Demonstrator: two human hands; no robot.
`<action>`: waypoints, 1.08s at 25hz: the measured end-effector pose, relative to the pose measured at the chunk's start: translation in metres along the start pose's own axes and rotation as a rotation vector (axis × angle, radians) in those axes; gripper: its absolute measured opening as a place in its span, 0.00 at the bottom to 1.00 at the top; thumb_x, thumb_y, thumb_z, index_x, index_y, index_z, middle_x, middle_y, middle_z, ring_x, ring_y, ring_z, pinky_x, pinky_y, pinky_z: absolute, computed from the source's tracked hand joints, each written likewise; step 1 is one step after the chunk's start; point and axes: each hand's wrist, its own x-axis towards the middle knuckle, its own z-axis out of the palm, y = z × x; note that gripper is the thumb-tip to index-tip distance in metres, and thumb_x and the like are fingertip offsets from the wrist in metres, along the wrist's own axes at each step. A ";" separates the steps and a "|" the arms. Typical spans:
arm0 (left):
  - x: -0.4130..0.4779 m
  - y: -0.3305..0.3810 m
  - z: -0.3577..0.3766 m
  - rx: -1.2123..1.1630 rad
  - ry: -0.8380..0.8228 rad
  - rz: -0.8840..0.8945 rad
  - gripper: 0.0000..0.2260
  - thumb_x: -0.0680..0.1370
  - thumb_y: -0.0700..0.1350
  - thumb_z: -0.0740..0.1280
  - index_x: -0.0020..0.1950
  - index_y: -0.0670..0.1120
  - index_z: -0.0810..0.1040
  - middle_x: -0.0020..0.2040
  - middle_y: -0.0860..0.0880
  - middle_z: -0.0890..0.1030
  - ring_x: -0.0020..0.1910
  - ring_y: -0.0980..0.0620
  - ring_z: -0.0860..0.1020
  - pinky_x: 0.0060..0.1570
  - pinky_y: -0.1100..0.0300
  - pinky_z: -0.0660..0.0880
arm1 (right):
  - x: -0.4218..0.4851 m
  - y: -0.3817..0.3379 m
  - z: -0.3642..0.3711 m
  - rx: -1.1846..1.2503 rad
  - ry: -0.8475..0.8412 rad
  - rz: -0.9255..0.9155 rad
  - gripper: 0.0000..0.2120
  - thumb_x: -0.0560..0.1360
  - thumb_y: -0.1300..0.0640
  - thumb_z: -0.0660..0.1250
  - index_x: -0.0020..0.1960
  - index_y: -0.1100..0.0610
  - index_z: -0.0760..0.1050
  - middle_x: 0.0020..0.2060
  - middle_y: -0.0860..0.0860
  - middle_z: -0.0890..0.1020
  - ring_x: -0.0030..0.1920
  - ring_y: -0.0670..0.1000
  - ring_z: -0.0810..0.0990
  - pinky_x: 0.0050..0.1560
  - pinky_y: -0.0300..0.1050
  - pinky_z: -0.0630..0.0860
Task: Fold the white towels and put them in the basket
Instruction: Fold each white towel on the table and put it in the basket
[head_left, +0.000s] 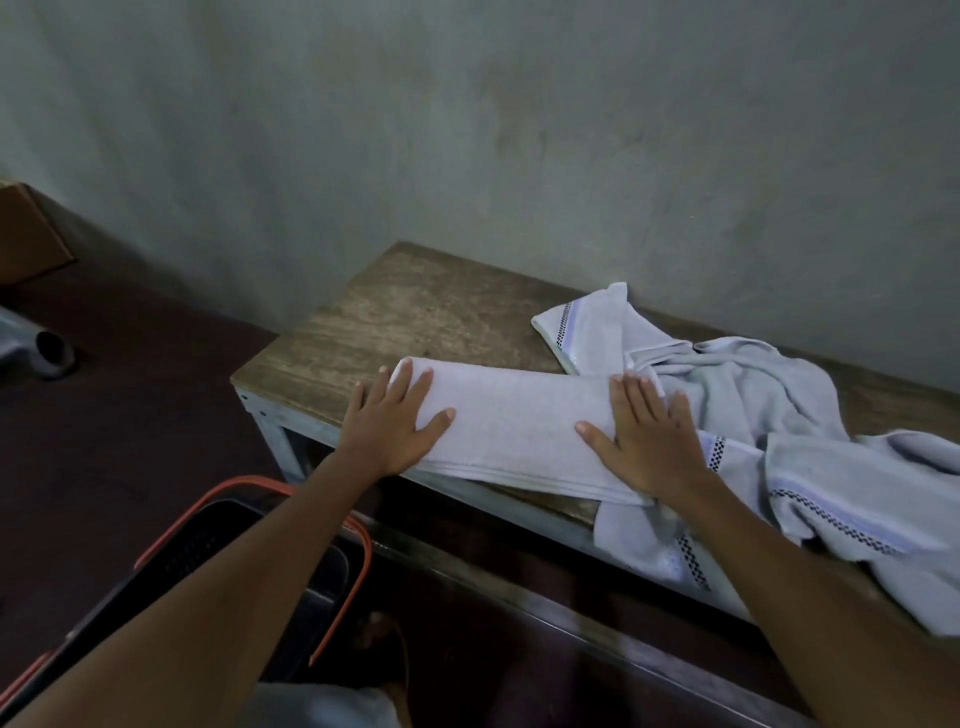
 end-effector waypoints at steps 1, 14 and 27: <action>-0.001 -0.005 -0.002 -0.017 0.001 -0.023 0.32 0.77 0.67 0.45 0.77 0.55 0.45 0.78 0.50 0.44 0.77 0.48 0.44 0.74 0.45 0.44 | 0.000 0.008 -0.003 -0.019 -0.043 0.008 0.38 0.75 0.32 0.40 0.77 0.55 0.43 0.78 0.51 0.47 0.77 0.50 0.44 0.74 0.60 0.42; -0.025 0.122 -0.019 -0.306 0.019 0.447 0.22 0.71 0.61 0.57 0.55 0.52 0.81 0.52 0.50 0.81 0.54 0.48 0.78 0.56 0.52 0.72 | 0.043 0.054 -0.050 0.239 -0.152 -0.041 0.12 0.73 0.47 0.56 0.48 0.40 0.78 0.55 0.43 0.81 0.66 0.54 0.68 0.64 0.54 0.61; -0.027 0.180 0.012 -0.082 0.199 0.849 0.13 0.69 0.43 0.65 0.52 0.46 0.80 0.38 0.47 0.76 0.33 0.47 0.77 0.25 0.62 0.68 | 0.046 0.057 -0.043 0.646 -0.079 -0.038 0.06 0.73 0.55 0.68 0.44 0.58 0.76 0.39 0.53 0.80 0.42 0.51 0.76 0.47 0.48 0.71</action>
